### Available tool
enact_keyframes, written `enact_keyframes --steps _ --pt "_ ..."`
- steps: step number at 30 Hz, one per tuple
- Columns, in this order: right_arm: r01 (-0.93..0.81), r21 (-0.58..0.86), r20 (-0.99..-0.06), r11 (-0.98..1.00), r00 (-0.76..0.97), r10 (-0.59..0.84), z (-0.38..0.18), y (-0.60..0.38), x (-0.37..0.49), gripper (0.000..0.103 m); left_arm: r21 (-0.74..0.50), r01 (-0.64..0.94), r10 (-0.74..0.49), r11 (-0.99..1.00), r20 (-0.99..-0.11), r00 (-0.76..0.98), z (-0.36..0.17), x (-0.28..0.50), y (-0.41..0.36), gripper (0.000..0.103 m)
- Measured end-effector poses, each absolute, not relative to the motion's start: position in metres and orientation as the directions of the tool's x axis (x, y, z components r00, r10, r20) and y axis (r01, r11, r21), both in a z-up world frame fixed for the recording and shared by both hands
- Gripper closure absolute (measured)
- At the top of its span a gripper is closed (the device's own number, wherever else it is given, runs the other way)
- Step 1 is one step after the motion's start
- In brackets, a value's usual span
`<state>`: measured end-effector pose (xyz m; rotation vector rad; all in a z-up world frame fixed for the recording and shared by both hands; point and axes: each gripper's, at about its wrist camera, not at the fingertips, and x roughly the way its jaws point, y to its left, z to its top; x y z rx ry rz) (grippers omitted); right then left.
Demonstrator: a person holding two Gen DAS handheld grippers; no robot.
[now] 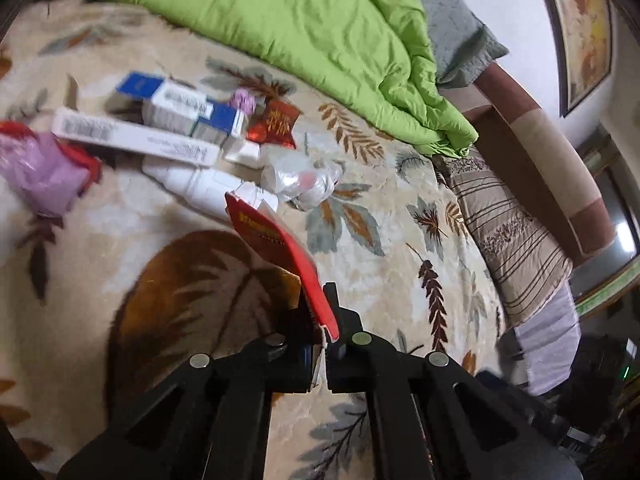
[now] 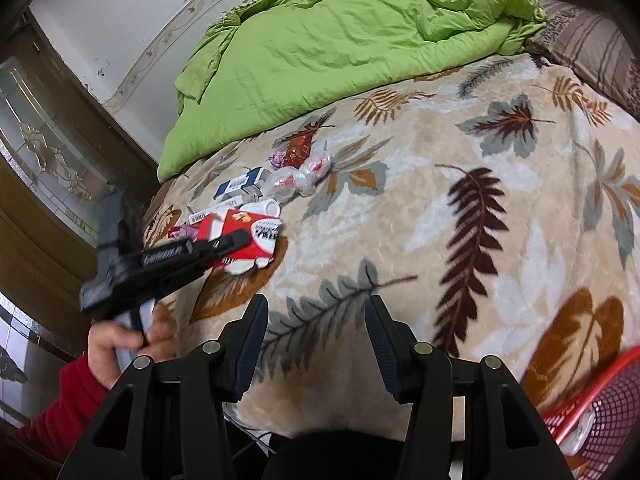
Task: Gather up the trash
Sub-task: 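Grasp the red snack wrapper with the left tool, then hold the red wrapper with the left tool while the right tool grasps the clear plastic bag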
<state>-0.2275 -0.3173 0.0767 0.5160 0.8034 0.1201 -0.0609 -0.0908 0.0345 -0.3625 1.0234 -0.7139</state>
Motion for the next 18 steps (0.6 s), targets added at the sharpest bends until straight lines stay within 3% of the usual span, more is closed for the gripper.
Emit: enact_keyframes --steps 9,18 --pt "0.049 0.506 -0.655 0.861 0.671 0.347 0.088 -0.299 -0.137 0.048 -0.431 0.426 -0.605 0.795 -0.612 0.51 0.071 -0.1 -0.046 0.099" --pt "0.181 0.561 -0.692 0.808 0.638 0.337 0.053 -0.295 -0.031 0.048 -0.374 0.42 -0.561 0.827 -0.589 0.582 0.078 -0.098 -0.014 0.099"
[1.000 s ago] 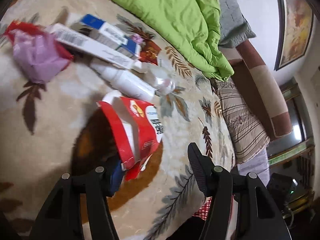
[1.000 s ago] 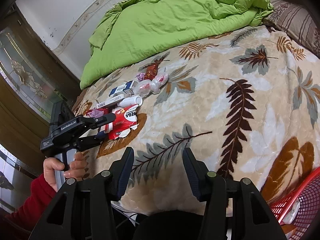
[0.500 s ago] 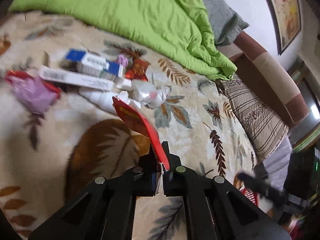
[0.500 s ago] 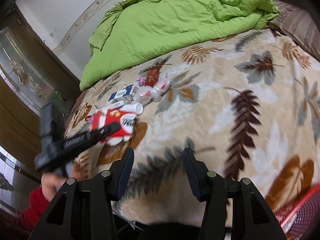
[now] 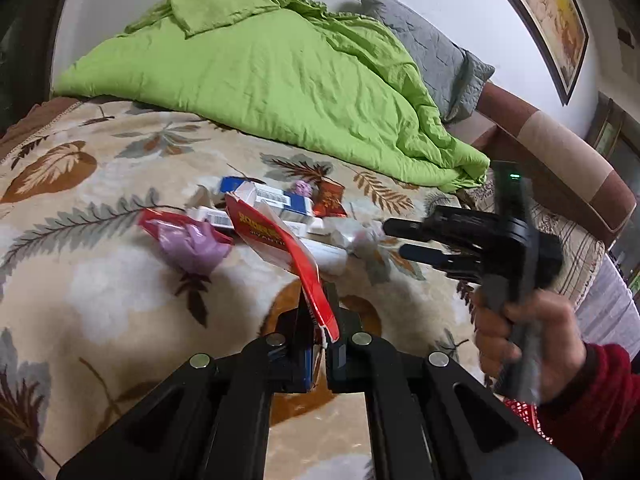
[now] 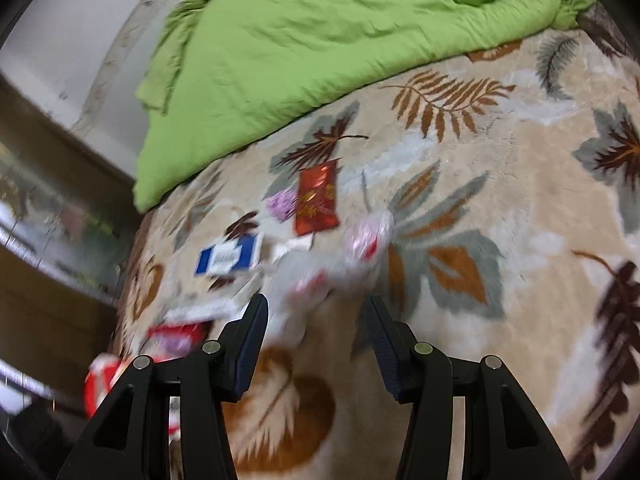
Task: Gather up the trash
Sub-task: 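Hold the red wrapper with the left tool while the right tool grasps the clear plastic bag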
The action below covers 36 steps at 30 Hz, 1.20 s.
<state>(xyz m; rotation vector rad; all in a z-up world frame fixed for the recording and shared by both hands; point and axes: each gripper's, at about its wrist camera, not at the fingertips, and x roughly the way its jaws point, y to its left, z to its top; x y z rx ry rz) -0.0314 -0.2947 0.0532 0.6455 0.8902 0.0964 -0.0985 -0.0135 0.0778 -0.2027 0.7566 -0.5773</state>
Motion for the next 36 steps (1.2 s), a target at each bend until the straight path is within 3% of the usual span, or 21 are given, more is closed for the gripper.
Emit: enact_keyframes --steps 6,10,20,36 --pt "0.27 0.594 -0.711 0.758 0.616 0.337 0.025 -0.301 0.005 0.05 -0.365 0.419 -0.555 0.831 -0.588 0.588 0.073 -0.096 -0.002 0.099" --pt "0.245 0.589 -0.7 0.77 0.631 0.335 0.027 -0.295 0.004 0.075 -0.35 0.425 -0.548 0.835 -0.592 0.591 0.072 -0.098 -0.003 0.099" --pt "0.1 0.456 -0.632 0.884 0.736 0.243 0.078 -0.277 -0.078 0.075 -0.318 0.475 -0.566 0.82 -0.57 0.595 0.089 -0.124 -0.018 0.099" --pt "0.045 0.44 -0.55 0.897 0.803 0.23 0.112 -0.288 -0.227 0.075 -0.276 0.606 -0.64 0.746 -0.549 0.538 0.117 -0.184 -0.066 0.099"
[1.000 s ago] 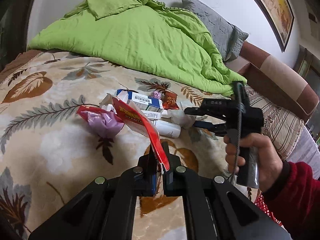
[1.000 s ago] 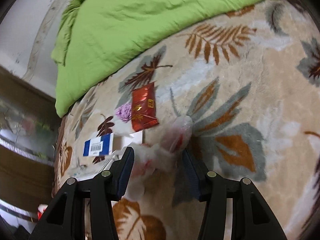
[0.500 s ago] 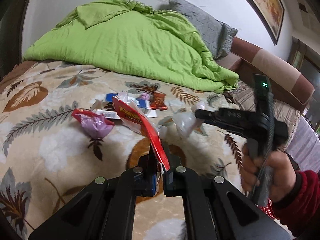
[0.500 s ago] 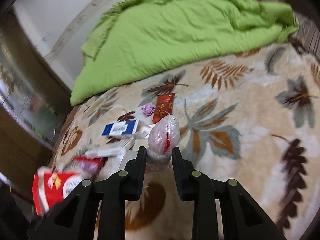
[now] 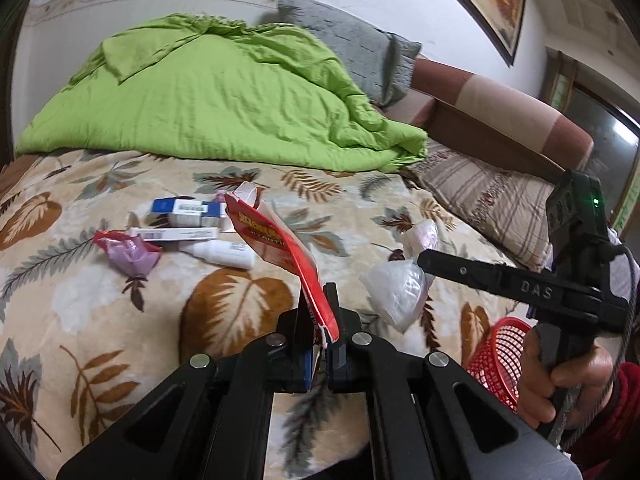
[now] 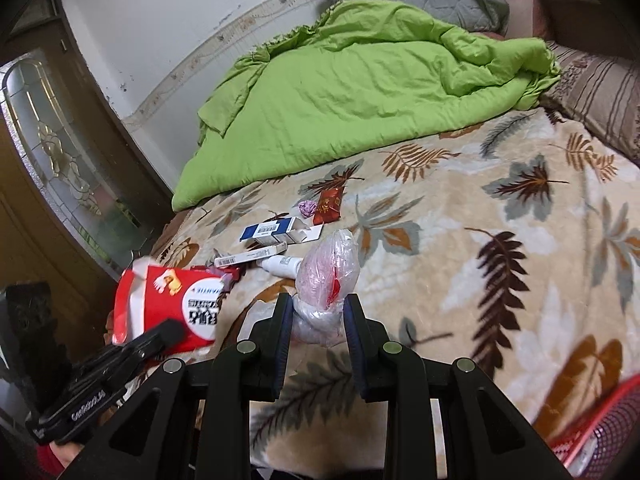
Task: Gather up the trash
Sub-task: 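Hold the red wrapper with the left tool while the right tool grasps the clear plastic bag, then lift the red wrapper with the left tool while the right tool lifts the clear bag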
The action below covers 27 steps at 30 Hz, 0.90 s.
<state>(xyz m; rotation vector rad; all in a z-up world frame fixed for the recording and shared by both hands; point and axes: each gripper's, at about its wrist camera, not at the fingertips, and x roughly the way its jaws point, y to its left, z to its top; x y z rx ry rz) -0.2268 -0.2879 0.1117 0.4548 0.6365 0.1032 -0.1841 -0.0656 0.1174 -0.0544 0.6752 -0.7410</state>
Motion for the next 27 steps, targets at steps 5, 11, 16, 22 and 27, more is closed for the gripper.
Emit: enact_keyframes --steps 5,11,16,22,27 --pt "0.037 0.433 -0.55 0.9 0.803 0.231 0.11 -0.283 -0.25 0.075 -0.268 0.625 -0.647 0.733 -0.558 0.52 0.118 -0.194 -0.075 0.099" --pt "0.047 0.407 -0.553 0.912 0.808 0.205 0.108 -0.284 -0.265 0.075 -0.256 0.638 -0.648 0.727 -0.564 0.512 0.119 -0.201 -0.08 0.099" --pt "0.046 0.413 -0.552 0.909 0.807 0.21 0.107 -0.285 -0.269 0.075 -0.245 0.637 -0.639 0.73 -0.575 0.511 0.118 -0.204 -0.083 0.099" --pt "0.044 0.412 -0.55 0.91 0.808 0.21 0.107 -0.284 -0.271 0.075 -0.223 0.629 -0.619 0.745 -0.582 0.528 0.118 -0.208 -0.084 0.099" --pt "0.045 0.418 -0.553 0.907 0.805 0.215 0.108 -0.281 -0.272 0.075 -0.205 0.618 -0.602 0.759 -0.582 0.547 0.118 -0.208 -0.082 0.099"
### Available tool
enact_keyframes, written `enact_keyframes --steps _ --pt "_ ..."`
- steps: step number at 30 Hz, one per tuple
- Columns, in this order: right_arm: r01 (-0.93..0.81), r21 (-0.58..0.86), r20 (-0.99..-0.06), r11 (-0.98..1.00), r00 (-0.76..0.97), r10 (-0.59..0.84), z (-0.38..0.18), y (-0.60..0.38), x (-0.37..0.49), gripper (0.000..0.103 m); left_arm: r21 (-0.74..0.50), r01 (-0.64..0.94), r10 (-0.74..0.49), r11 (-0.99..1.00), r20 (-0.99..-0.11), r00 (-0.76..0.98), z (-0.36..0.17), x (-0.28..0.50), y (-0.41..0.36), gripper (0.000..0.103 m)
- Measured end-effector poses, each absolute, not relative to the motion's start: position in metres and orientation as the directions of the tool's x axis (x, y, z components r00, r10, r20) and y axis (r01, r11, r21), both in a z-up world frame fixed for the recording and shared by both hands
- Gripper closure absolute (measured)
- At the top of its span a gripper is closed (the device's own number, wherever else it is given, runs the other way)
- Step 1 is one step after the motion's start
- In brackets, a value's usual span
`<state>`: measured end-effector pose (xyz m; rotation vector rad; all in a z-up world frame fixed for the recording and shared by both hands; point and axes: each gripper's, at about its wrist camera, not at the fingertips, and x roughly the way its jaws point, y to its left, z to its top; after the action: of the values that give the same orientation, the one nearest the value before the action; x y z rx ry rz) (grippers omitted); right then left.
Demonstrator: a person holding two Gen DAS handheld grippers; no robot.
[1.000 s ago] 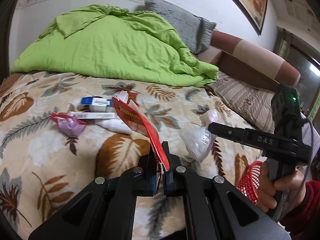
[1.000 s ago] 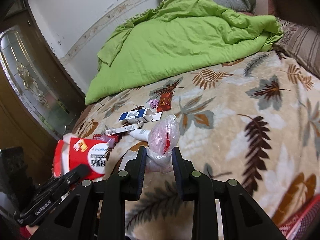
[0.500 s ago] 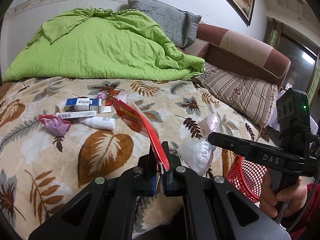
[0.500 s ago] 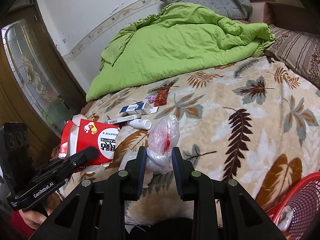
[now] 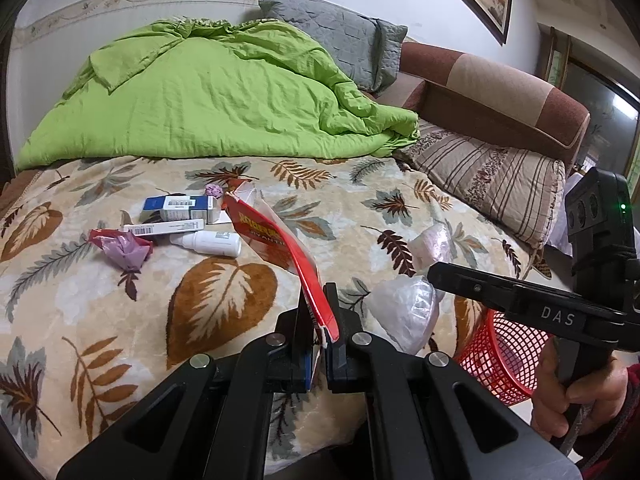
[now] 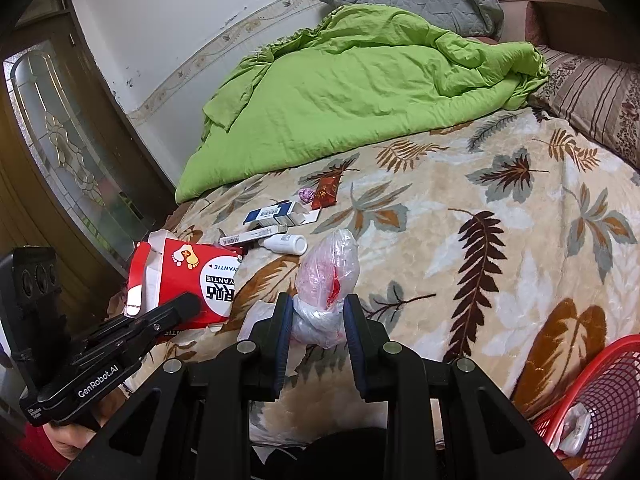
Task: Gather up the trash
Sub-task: 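Lift the red wrapper with the left tool while the right tool lifts the clear bag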
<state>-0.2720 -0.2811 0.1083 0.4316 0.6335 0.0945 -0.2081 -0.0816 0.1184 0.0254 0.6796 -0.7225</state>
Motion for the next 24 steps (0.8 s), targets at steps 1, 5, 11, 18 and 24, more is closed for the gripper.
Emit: enact_keyframes --steps 1,5,11,18,24 --pt "0.044 0.418 -0.553 0.907 0.805 0.215 0.1084 -0.281 -0.272 0.075 -0.2 0.613 -0.596 0.764 -0.582 0.553 0.1187 -0.2083 -0.0814 0.099" --pt "0.043 0.417 -0.553 0.908 0.805 0.216 0.1091 -0.2796 -0.2727 0.075 -0.174 0.599 -0.573 0.781 -0.582 0.577 0.1202 -0.2083 -0.0799 0.099" --pt "0.042 0.416 -0.554 0.909 0.804 0.216 0.1092 -0.2785 -0.2734 0.075 -0.144 0.584 -0.546 0.799 -0.581 0.604 0.1204 -0.2083 -0.0764 0.099" --pt "0.041 0.411 -0.556 0.911 0.803 0.215 0.1102 -0.2757 -0.2734 0.075 -0.135 0.572 -0.532 0.809 -0.583 0.614 0.1201 -0.2072 -0.0733 0.099" --pt "0.041 0.409 -0.557 0.911 0.803 0.214 0.1099 -0.2744 -0.2734 0.075 -0.12 0.563 -0.516 0.818 -0.585 0.625 0.1198 -0.2075 -0.0736 0.099"
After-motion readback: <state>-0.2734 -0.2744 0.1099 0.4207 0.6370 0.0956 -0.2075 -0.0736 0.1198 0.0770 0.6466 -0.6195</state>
